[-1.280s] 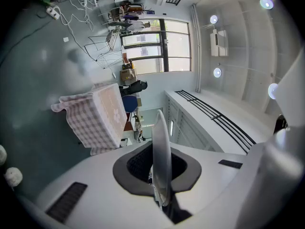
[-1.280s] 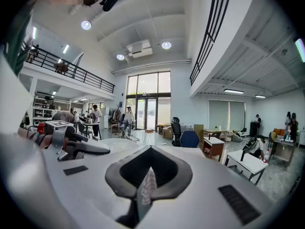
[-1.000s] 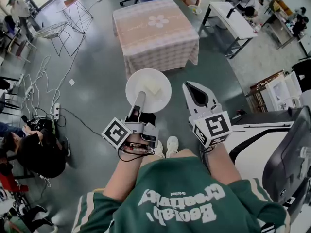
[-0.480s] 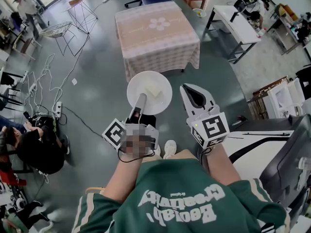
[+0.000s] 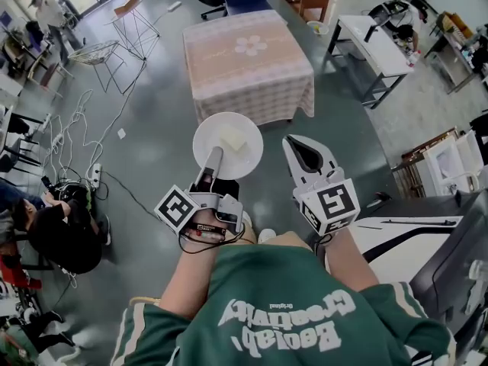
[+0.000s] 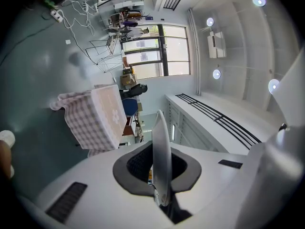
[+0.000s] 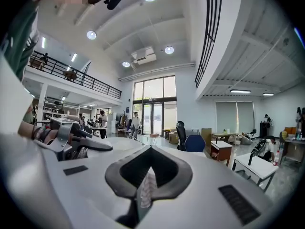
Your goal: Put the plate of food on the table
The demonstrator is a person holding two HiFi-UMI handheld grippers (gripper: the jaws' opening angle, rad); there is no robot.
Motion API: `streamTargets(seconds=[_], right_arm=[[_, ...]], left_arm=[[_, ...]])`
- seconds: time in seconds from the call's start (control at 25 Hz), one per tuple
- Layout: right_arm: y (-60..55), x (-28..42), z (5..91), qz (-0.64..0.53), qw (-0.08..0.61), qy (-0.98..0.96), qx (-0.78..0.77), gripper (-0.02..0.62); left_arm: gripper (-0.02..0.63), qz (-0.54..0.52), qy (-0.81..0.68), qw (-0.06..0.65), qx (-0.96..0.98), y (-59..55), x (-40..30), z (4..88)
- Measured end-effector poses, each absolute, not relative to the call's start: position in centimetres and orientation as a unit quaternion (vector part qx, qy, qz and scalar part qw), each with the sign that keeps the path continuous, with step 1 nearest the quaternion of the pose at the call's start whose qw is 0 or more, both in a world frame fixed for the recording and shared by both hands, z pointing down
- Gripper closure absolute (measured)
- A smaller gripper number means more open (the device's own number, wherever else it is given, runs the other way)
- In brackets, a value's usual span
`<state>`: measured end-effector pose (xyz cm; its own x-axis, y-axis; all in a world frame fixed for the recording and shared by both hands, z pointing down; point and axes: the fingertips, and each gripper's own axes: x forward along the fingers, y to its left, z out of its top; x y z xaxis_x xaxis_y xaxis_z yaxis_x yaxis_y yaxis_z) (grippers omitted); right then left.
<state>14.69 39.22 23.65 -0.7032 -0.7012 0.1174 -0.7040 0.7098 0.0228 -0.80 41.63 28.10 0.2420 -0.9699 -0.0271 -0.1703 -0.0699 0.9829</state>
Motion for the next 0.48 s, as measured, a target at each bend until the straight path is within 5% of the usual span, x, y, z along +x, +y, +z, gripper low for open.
streamTargets(seconds=[0.48], right_arm=[[33.1,13.8,24.3,-0.002,0.032,-0.926,0.377,0.581]], left_arm=[[0.589,-0.406,-0.442,0.492,0.631,34.0,-0.8,28.7]])
